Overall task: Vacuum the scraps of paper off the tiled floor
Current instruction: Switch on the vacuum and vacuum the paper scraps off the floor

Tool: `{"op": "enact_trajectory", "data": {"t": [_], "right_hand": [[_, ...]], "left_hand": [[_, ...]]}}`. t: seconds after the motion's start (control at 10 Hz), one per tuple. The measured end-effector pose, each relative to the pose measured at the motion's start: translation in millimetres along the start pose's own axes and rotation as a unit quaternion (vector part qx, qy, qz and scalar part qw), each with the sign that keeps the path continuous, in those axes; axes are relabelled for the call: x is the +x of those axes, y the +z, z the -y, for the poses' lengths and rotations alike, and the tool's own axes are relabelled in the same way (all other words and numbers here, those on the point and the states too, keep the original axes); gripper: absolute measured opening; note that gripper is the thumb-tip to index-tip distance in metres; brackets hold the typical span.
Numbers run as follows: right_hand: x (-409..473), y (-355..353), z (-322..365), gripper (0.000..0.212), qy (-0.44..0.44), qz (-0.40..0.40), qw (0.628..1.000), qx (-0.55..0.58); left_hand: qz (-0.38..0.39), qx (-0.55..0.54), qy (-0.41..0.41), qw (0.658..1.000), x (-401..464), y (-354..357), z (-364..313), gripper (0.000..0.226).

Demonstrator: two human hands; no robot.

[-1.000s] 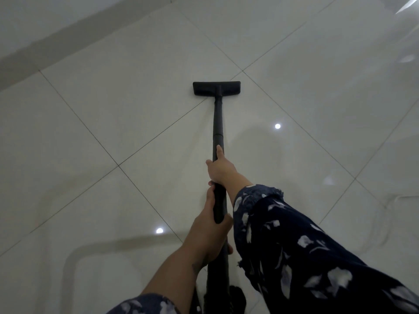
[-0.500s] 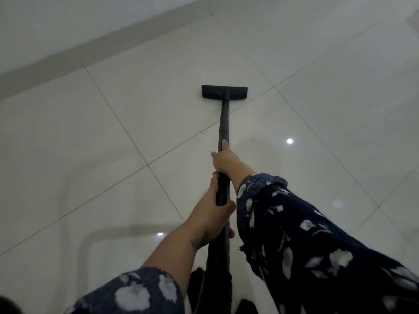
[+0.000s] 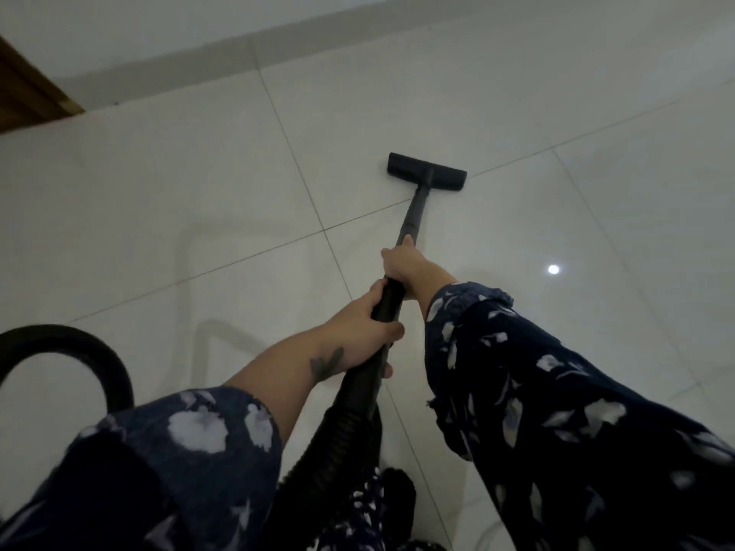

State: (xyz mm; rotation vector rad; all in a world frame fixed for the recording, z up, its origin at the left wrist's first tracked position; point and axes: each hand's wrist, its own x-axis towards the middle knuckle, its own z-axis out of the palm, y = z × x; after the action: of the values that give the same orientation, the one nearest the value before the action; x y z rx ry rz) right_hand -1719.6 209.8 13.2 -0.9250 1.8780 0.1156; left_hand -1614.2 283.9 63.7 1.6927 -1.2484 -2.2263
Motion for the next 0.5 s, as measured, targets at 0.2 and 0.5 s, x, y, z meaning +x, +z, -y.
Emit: {"op": "enact_trajectory", "data": {"t": [0.2,0.5], "right_hand": [[-56.7,56.6,-14.9,0.038,-0.032,-0.007,0.997,-0.063],[-139.7,110.6,11.9,0.03,-0.002,0.134,0.933,0.333]], "left_hand": [[-0.005,0.02,-0.038,0.999,-70.5,6.9,40.0,0.072],[-0.01,0.141,-0.129,0.981,-198.6,-65.4,34.6,0.101]]}}
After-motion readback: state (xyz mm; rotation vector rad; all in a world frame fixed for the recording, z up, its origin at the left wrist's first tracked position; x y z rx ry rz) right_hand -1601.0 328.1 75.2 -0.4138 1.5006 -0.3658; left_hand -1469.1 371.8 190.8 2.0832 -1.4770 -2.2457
